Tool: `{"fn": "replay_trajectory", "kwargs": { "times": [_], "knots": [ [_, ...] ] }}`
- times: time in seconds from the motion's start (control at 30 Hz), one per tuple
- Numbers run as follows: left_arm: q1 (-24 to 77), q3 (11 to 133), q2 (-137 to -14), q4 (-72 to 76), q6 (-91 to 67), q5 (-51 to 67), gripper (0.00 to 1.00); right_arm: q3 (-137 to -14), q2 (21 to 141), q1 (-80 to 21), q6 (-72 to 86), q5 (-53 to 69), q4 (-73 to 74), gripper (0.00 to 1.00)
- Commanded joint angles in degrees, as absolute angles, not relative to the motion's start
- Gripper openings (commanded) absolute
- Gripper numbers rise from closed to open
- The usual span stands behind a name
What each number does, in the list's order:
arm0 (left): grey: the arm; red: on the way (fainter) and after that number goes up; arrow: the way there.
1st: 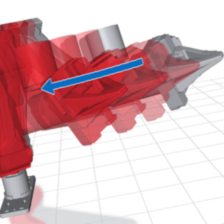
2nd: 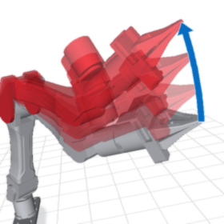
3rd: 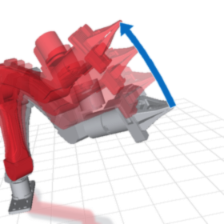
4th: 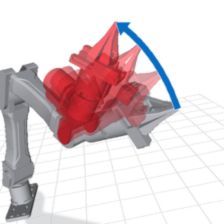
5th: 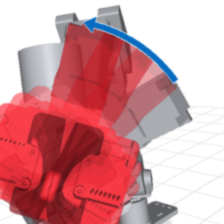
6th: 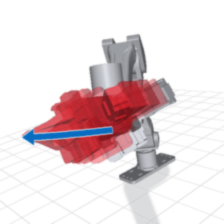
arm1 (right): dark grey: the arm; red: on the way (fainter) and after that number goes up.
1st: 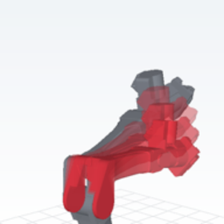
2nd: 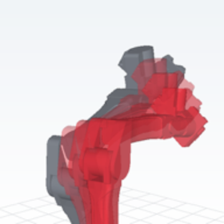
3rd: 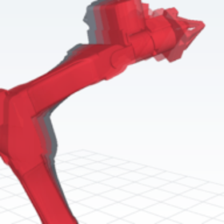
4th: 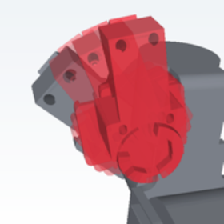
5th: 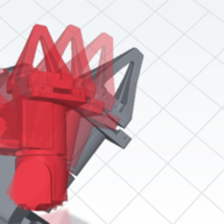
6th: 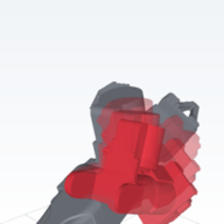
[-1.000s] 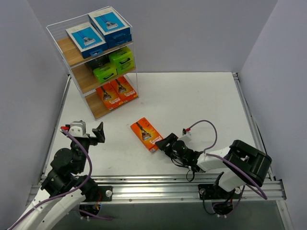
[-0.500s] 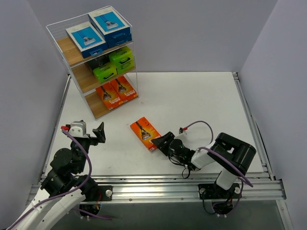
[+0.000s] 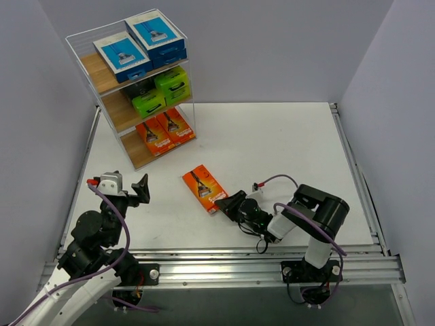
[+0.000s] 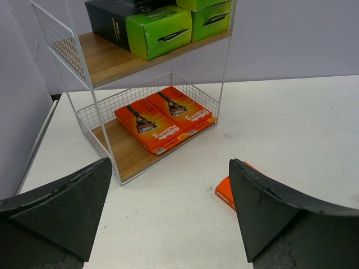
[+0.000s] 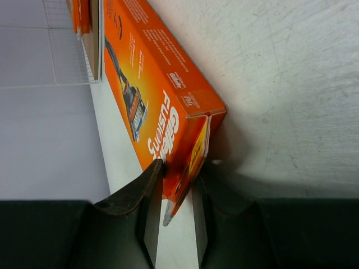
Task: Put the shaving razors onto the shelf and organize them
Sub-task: Grab a shaving razor with the right arm, then place the shaving razor onto shelf
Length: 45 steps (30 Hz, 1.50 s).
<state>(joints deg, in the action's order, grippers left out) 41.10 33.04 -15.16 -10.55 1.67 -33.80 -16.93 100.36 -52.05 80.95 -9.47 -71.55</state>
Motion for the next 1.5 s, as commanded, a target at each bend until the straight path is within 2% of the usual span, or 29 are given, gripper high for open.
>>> {"fn": "replay_trajectory", "kwargs": {
  "times": [0.0,0.1,0.23,0.4,0.73,1.47],
  "knots": [
    [41.5,35.2,-15.0,-9.9,1.1,-32.8,0.94,-16.7,103.9,-51.6,80.7,-8.1,-76.9,0.20],
    [41.6,35.4,-15.2,-10.0,1.1,-32.7,0.94,-16.3,106.4,-51.6,81.3,-7.1,-80.7,0.17],
    [41.7,35.2,-14.8,-9.9,1.1,-33.0,0.94,-15.9,108.7,-51.5,81.9,-6.8,-83.9,0.06],
    [41.7,35.2,-15.0,-9.9,1.1,-32.9,0.94,-15.6,107.8,-51.5,81.7,-7.2,-83.6,0.00],
    [41.7,35.2,-14.5,-9.9,1.5,-34.2,0.94,-19.2,103.3,-50.9,80.2,-5.4,-78.6,0.00],
    [41.7,35.2,-13.4,-9.7,1.6,-34.6,0.94,-35.5,97.9,-49.4,76.0,-4.5,-61.8,0.00]
  ]
}}
